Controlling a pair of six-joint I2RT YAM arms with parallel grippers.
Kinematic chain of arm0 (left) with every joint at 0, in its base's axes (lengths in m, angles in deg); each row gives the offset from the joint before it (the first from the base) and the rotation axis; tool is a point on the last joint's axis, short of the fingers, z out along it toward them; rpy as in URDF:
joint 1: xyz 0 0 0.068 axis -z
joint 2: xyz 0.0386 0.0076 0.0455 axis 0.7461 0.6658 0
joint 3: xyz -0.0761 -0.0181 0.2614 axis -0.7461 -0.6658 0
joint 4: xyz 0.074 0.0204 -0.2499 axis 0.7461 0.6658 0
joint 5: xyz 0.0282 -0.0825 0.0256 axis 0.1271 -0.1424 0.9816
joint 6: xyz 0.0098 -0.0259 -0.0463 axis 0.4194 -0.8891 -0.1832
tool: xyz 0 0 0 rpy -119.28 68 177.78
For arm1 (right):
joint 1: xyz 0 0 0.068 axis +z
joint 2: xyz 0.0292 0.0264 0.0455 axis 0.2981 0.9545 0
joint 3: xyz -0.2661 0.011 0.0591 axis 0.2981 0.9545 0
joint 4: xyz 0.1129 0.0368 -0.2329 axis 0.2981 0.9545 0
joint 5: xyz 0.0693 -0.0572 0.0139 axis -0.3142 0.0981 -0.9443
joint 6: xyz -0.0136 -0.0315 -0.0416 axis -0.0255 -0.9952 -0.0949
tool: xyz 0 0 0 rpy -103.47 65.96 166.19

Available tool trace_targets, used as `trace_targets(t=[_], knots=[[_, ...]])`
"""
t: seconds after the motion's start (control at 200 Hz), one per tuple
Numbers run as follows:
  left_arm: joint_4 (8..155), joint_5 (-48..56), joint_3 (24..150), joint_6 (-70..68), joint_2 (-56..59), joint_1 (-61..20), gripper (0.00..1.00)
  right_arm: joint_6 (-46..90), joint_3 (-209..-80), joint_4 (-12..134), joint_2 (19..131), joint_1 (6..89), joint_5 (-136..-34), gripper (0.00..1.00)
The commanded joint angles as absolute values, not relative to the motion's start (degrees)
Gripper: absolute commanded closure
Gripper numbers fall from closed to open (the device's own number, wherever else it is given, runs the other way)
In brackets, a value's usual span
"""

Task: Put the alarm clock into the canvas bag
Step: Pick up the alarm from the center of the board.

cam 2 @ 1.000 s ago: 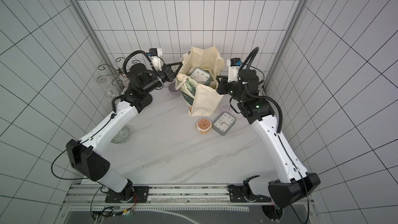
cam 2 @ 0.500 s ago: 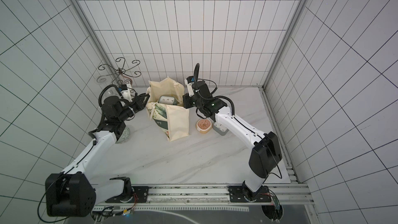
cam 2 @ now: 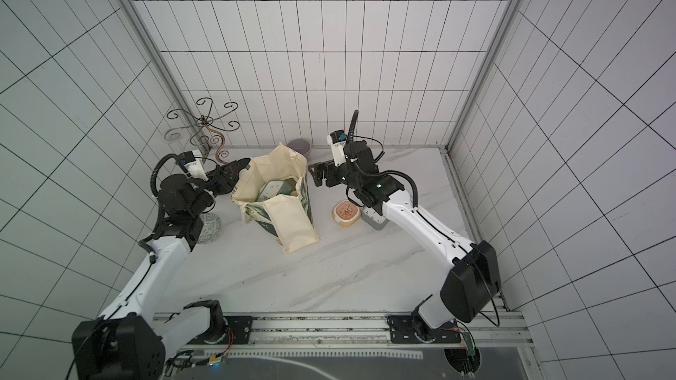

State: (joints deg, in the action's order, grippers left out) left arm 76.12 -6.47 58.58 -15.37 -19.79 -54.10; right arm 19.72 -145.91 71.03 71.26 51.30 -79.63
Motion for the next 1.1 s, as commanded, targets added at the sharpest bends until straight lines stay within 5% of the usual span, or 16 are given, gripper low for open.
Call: trace_targets(t=[0.0,0.22,0.435,0.74,1.099], knots=[[73.51,-8.88,60.80,-16.72,-20.81,-54.03,0.31,19.57,-139.89,72.94,66.11,45.62,-84.18,0.00],[81.94,-2.39,67.58,-9.30,-25.17,-41.16,0.20,21.08,-129.88,74.06,59.97,28.51,-91.43,0.00],[85.50,-4.26,68.97,-11.78,-25.56,-32.47,0.20,20.12,-121.78,73.74,60.67,18.43,-91.07,0.00],[89.52,-4.88,68.76,-6.64,-20.41,-21.71,0.20,19.50,-122.94,69.53,71.28,18.75,-84.57,0.05],[89.22,-2.94,67.51,-3.34,-17.80,-14.68,0.20,15.67,-141.48,75.60,91.96,23.44,-74.80,0.00]])
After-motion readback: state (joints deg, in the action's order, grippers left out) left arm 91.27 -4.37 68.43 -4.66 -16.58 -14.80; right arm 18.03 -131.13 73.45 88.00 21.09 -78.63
